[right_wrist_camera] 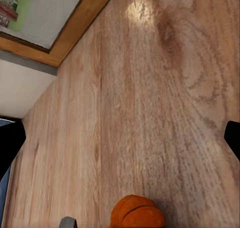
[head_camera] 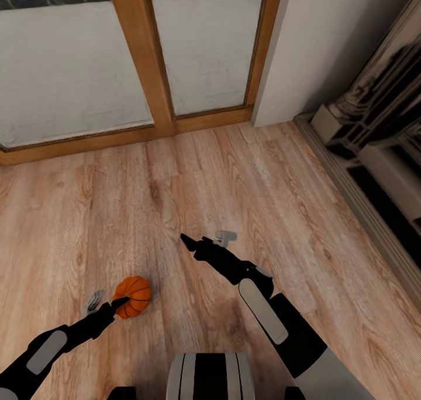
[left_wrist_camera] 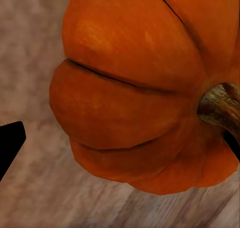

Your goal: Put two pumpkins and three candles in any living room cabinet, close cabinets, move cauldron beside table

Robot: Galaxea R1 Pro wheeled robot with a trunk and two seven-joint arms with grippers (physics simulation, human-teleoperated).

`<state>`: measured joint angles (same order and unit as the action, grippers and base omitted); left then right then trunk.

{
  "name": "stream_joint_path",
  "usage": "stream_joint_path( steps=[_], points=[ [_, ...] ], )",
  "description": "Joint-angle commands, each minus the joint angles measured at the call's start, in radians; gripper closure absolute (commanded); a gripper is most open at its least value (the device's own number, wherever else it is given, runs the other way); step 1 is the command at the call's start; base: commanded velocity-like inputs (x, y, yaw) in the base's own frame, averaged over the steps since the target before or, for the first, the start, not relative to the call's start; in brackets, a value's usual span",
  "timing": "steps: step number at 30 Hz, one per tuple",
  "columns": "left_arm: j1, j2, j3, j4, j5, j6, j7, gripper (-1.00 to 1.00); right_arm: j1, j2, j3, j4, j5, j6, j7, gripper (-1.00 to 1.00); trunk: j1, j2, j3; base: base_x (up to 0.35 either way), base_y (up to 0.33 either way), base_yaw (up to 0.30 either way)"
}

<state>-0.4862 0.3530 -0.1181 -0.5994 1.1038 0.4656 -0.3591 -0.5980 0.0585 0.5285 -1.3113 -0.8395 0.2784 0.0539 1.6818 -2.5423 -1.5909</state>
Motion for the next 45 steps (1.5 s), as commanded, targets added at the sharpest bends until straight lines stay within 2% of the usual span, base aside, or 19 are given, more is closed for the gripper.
stream_joint_path(
  steps=[1,45],
  points=[
    [0.0,0.001,-0.004,0.003,-0.018,-0.004,0.004,-1.0,0.0,0.0,-0.001,0.0,-0.006,0.004,0.001,-1.0,0.0,0.0,-0.001,0.01,-0.108,0.0],
    [0.001,0.001,-0.009,-0.01,-0.021,-0.007,0.0,-1.0,0.0,0.0,0.0,0.0,-0.004,0.004,0.001,-1.0,0.0,0.0,-0.001,0.009,-0.028,0.0]
  ],
)
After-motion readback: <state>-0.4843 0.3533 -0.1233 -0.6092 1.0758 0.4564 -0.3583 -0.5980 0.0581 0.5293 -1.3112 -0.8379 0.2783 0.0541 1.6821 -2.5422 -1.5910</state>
